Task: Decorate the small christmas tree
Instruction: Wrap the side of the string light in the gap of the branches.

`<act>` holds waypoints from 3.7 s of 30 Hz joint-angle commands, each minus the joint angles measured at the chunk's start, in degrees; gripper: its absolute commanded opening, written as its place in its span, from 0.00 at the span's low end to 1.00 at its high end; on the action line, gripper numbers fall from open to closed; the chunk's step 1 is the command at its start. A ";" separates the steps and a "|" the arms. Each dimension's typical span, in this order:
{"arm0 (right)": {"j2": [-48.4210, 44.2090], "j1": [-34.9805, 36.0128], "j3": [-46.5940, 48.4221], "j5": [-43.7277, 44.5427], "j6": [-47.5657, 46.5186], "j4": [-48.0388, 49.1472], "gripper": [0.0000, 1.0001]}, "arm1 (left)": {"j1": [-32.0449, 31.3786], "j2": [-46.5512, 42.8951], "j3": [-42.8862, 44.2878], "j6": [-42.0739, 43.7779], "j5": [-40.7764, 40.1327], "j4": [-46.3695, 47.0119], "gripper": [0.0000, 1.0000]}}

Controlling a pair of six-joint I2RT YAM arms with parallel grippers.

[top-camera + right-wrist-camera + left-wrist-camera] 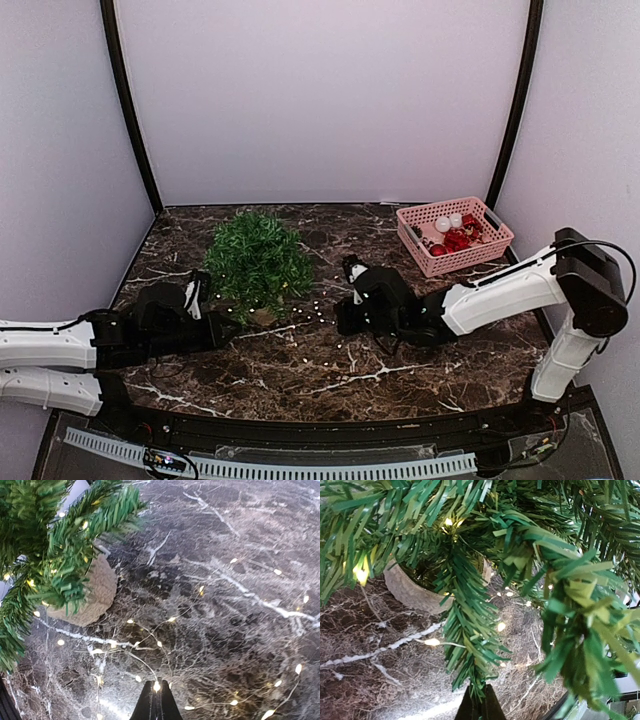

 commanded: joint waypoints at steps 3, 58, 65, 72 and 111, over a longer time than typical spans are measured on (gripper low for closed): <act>-6.17 -0.05 2.48 5.09 -6.47 -3.69 0.00 | 0.63 -2.95 -0.12 1.47 -1.98 -3.69 0.00; 1.69 -1.47 22.14 -7.75 -12.68 -17.42 0.00 | 7.57 -9.84 -3.68 5.54 1.95 -10.52 0.00; 4.96 -2.58 22.10 -10.41 -12.03 -15.93 0.00 | 8.74 -10.57 -3.40 8.63 2.42 -11.64 0.00; 6.83 -2.65 22.01 -14.35 -12.19 -13.31 0.00 | 10.35 -10.20 -1.84 13.45 -1.85 -12.92 0.11; 5.27 -1.26 17.72 -14.12 -6.63 -3.19 0.30 | 3.13 1.16 -1.54 -4.94 7.74 10.93 0.37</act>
